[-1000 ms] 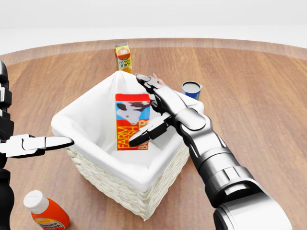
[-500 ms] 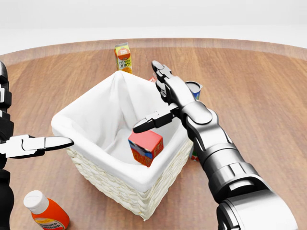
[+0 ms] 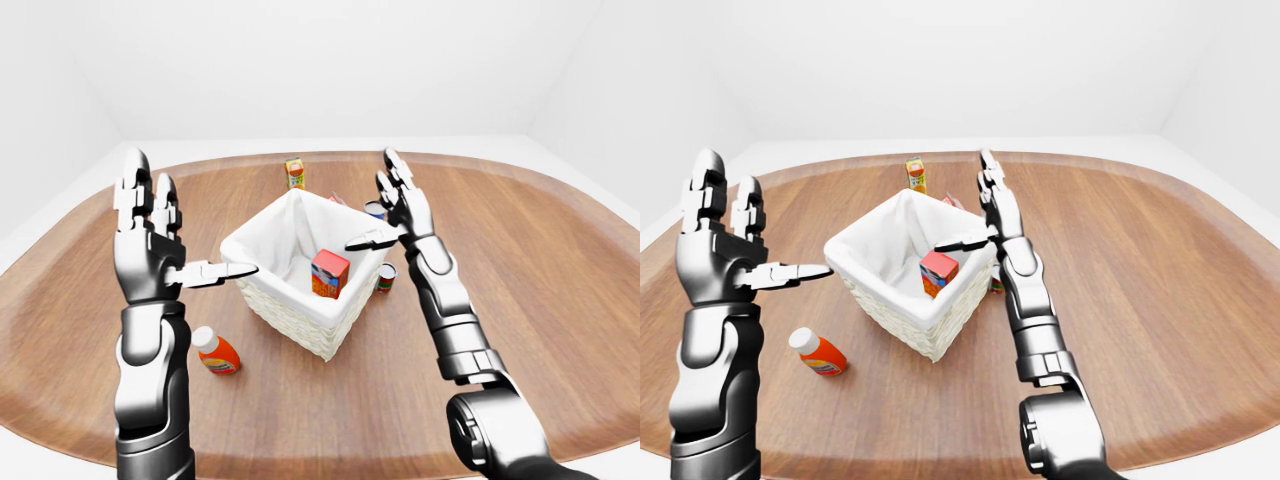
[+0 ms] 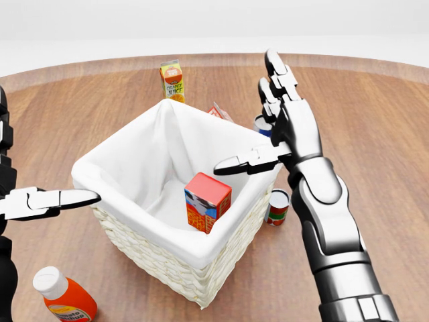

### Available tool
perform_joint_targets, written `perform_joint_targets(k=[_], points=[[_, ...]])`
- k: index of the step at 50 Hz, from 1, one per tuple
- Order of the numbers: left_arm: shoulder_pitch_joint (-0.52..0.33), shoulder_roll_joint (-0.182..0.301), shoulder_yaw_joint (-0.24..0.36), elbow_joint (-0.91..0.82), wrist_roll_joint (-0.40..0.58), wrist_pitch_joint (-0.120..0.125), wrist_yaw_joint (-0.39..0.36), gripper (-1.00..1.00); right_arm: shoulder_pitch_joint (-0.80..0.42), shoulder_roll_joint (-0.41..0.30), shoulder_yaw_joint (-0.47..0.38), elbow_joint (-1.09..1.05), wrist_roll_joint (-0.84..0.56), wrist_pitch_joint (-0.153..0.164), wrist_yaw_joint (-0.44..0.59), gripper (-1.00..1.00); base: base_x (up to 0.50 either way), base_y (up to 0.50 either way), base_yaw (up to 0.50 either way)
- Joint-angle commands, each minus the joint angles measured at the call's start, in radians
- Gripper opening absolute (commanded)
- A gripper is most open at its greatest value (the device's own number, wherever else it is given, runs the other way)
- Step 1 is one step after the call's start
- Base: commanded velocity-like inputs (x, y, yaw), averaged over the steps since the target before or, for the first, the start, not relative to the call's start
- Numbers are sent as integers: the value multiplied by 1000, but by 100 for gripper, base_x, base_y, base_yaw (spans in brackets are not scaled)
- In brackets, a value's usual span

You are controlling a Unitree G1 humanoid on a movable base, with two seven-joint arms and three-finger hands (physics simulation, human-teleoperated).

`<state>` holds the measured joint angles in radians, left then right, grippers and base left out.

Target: Pick up the butter and put it in the basket.

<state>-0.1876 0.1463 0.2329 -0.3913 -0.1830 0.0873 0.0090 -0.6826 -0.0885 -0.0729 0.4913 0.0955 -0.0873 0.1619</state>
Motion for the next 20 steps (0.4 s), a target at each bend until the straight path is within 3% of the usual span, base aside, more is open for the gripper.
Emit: perform_joint_targets(k=[1, 20], points=[[-5, 2, -1, -14, -5, 0, 2, 100, 222, -5, -9, -410, 63, 0, -49, 100, 0, 0, 0], [2, -3, -5, -37, 1, 0, 0, 100, 462, 26, -16, -655, 80, 0, -68, 100, 0, 0, 0]])
